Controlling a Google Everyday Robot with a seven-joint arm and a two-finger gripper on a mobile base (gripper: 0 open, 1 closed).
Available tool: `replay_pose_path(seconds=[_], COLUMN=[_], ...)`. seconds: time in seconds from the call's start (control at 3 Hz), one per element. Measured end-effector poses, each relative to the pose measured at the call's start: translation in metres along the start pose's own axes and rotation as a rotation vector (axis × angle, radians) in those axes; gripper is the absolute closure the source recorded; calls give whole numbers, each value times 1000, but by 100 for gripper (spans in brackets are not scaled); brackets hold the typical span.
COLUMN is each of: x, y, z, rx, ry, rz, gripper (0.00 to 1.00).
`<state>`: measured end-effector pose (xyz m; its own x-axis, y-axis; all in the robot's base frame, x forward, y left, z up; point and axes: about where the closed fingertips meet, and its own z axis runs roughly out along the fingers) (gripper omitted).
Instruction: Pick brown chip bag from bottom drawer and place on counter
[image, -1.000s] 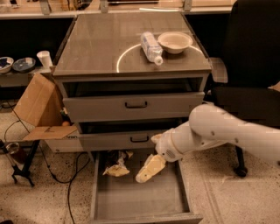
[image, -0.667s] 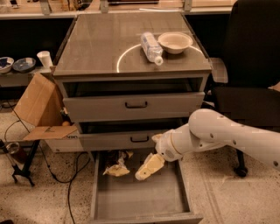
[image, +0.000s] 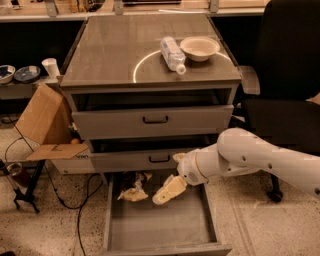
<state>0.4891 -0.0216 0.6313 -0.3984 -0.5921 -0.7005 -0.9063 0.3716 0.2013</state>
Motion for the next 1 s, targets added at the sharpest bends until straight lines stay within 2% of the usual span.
replay_pose_path(seconds=[0.33,0.67,1.0], x=[-9,-10,0], y=[-17,-42,-62], z=[31,96,174], rx=[-9,-41,-87], ry=[-106,-195,-222], rz=[38,110,210], gripper=[0,0,0])
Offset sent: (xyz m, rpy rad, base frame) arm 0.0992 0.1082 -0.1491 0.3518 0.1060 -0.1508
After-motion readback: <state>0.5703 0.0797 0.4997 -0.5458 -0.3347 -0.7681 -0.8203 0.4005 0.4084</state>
